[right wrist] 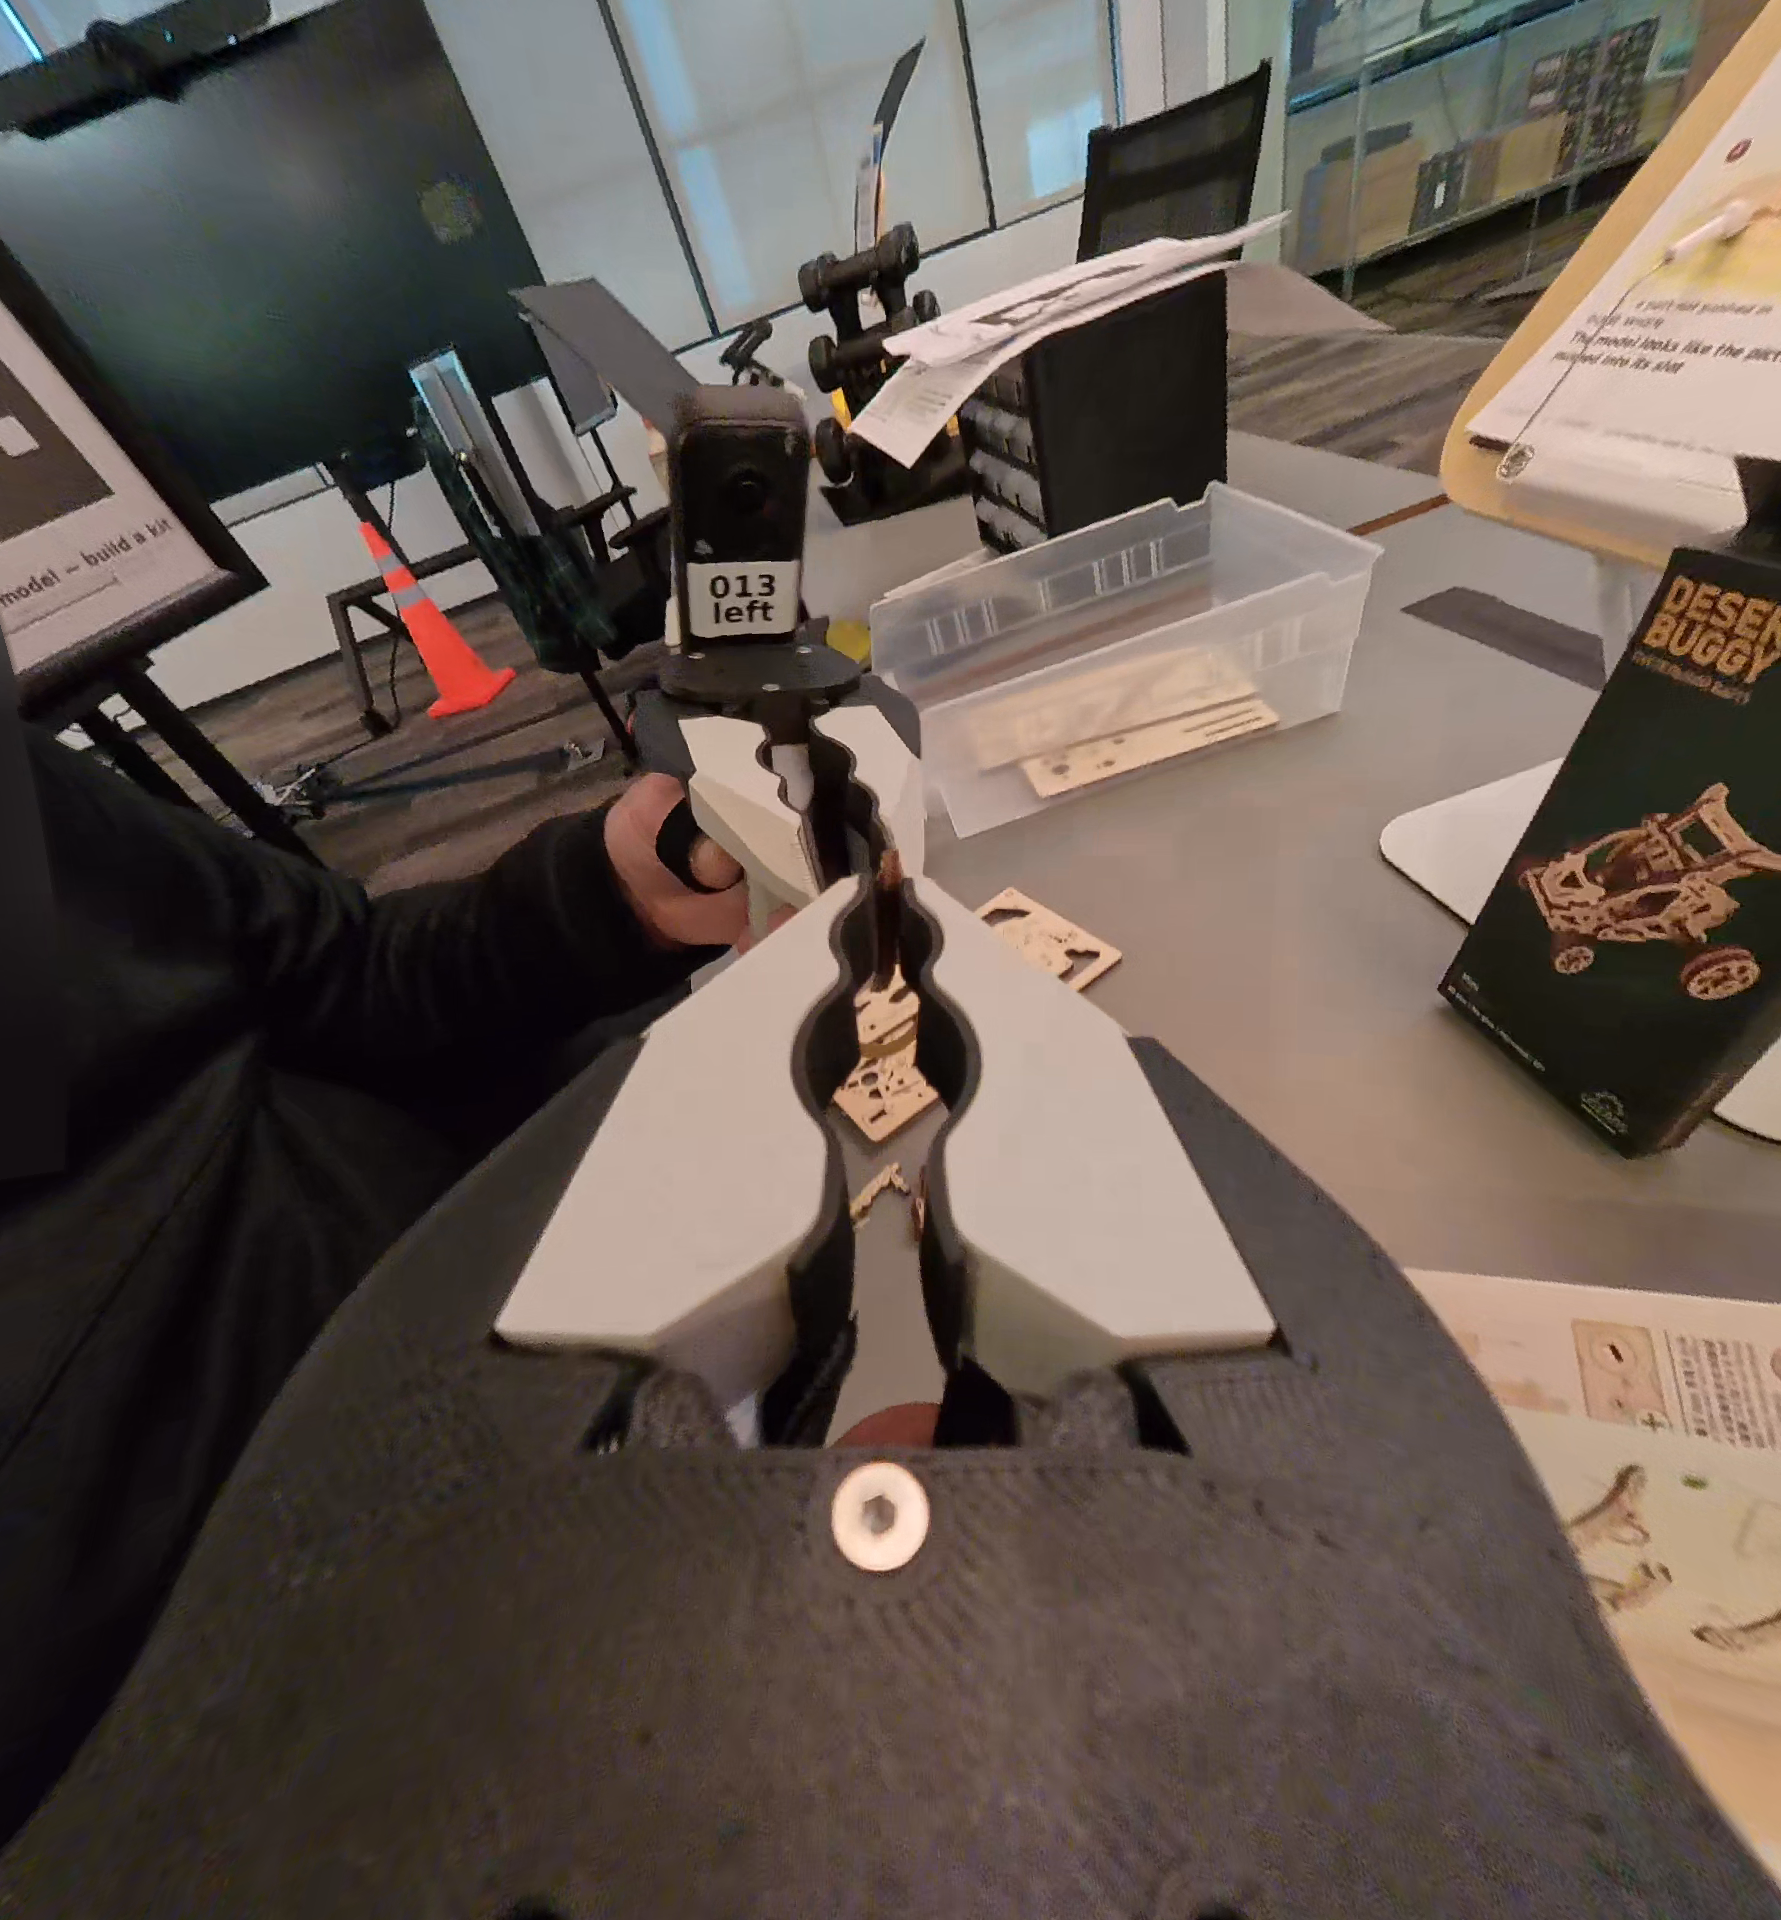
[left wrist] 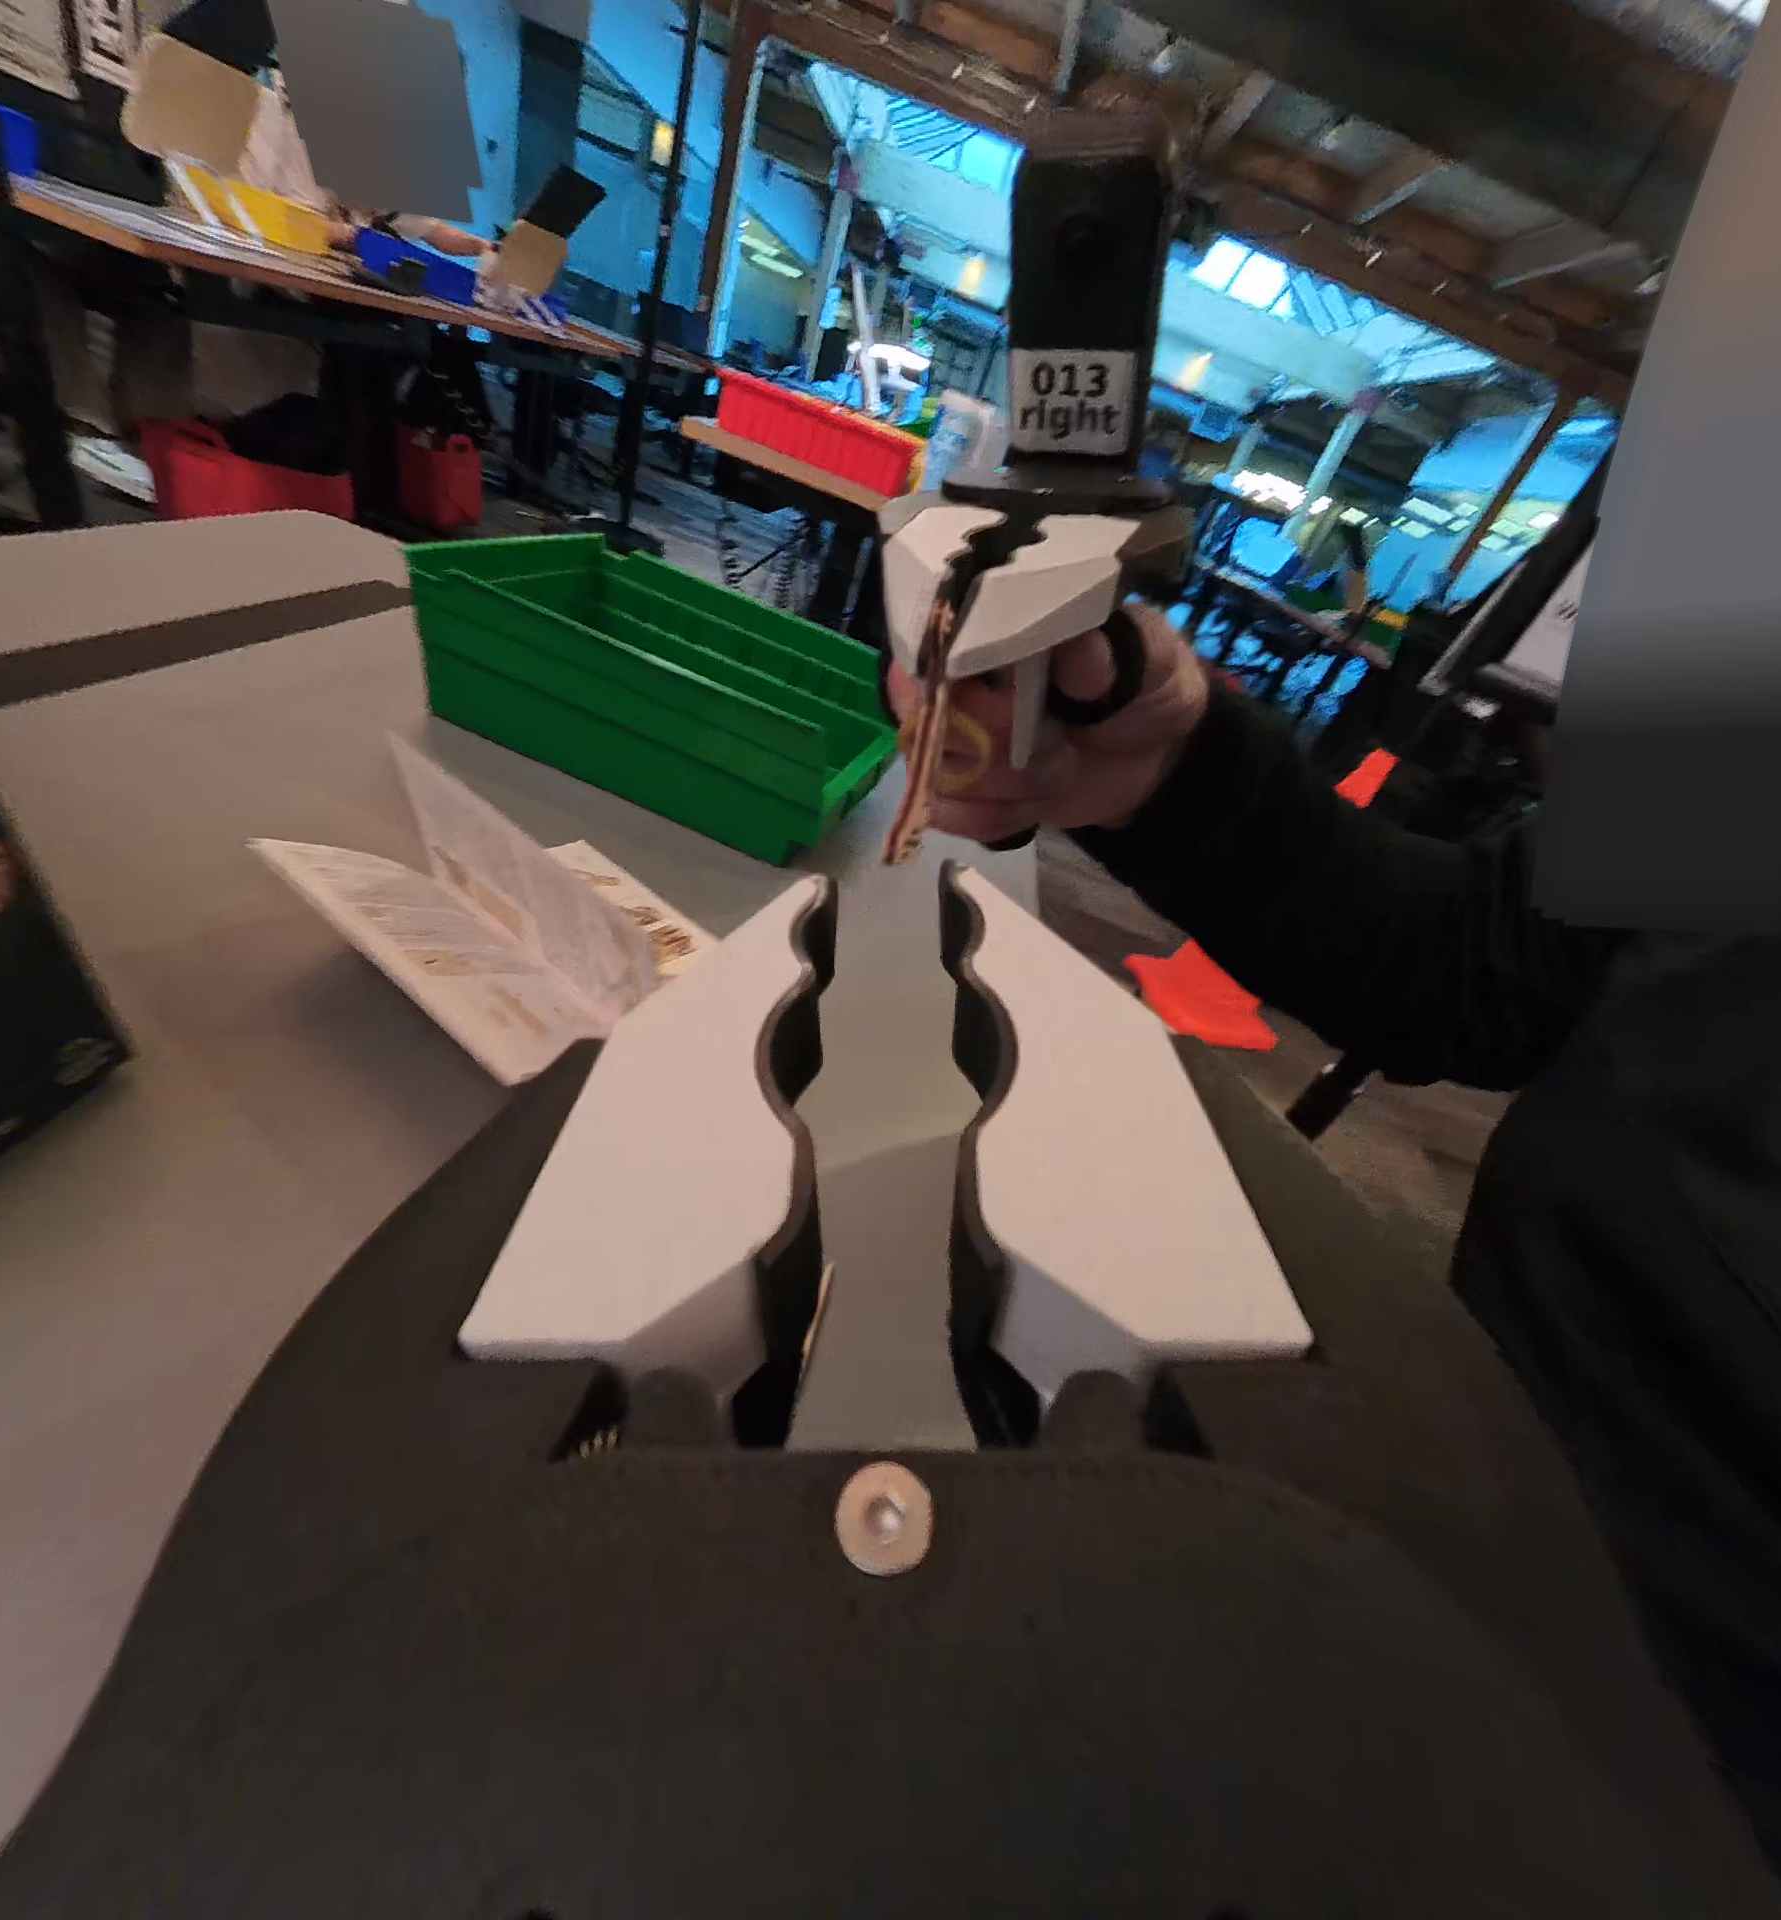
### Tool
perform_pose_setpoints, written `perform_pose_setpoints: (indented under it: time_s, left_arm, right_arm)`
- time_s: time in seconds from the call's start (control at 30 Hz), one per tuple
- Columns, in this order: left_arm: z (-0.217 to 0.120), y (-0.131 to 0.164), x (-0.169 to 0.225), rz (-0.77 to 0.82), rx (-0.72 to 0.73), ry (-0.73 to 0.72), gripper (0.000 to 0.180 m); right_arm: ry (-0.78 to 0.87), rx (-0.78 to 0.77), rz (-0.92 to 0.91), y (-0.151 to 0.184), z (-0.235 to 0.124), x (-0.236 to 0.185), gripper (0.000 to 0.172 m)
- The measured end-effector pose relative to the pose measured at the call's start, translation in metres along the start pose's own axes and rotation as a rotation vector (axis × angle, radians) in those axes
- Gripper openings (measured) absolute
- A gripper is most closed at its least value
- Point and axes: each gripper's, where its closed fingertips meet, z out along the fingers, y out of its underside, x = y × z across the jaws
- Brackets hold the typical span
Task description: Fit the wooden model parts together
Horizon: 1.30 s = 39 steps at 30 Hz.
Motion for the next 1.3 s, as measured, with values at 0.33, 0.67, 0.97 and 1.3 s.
perform_pose_setpoints:
  time_s: [0.33, 0.67, 0.97, 1.3]
  left_arm:
    - [-0.050, 0.014, 0.000, 0.173, -0.135, -0.148, 0.032]
    - [-0.059, 0.027, 0.019, 0.224, -0.203, -0.169, 0.029]
    - [-0.046, 0.032, 0.018, 0.156, -0.162, -0.074, 0.000]
    - [-0.056, 0.022, 0.004, 0.123, -0.134, -0.032, 0.024]
  right_arm:
    - [-0.010, -0.051, -0.065, -0.003, 0.041, -0.034, 0.001]
    - [-0.070, -0.108, -0.039, 0.005, 0.064, -0.057, 0.000]
    - [-0.064, -0.079, 0.091, 0.009, 0.063, -0.044, 0.001]
    - [-0.095, -0.185, 0.117, 0.021, 0.065, -0.024, 0.000]
